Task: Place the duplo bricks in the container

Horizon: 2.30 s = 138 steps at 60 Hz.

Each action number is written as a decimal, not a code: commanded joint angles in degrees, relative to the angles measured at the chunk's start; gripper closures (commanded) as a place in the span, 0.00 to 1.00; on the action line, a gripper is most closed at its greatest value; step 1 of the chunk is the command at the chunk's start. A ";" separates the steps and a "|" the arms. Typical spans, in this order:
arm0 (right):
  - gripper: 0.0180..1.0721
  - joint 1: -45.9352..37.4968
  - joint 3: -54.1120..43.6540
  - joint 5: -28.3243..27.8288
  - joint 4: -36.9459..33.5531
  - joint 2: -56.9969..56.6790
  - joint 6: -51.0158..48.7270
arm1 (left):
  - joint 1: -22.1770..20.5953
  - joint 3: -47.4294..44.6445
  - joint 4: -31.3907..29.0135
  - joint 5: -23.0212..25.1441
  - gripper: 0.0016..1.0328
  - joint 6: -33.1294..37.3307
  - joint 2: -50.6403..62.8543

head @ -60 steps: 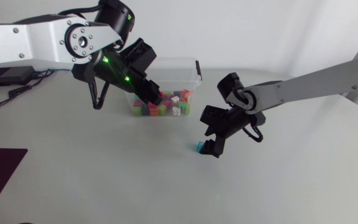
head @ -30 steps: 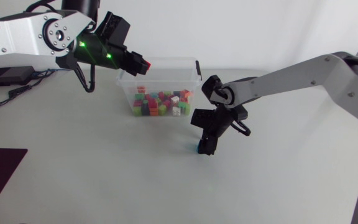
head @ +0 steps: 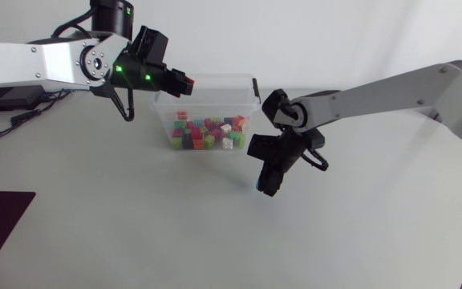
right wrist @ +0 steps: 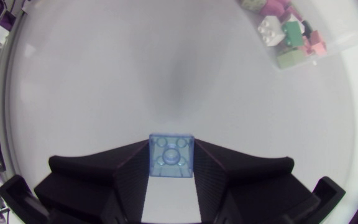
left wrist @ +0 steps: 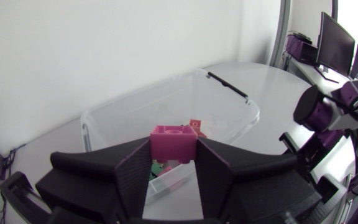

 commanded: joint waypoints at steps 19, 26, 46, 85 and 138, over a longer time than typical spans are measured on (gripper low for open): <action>0.81 4.56 6.35 -1.09 -6.30 -8.97 5.53 | 2.01 3.91 3.58 -0.01 0.07 -2.30 7.46; 0.81 5.00 9.25 -1.79 -7.53 -10.02 7.11 | 2.63 2.41 5.33 -0.01 0.05 -3.27 6.06; 0.81 4.65 22.79 -2.06 -6.04 -6.51 13.88 | 5.70 -8.05 7.97 -0.28 0.05 -3.45 -6.16; 0.81 1.92 51.97 -1.97 -4.72 12.30 22.67 | 7.02 -23.51 7.80 -2.04 0.05 -2.13 -22.59; 0.81 0.51 63.22 -0.30 1.96 21.18 28.74 | 7.20 -27.21 7.27 -2.12 0.05 -1.07 -25.41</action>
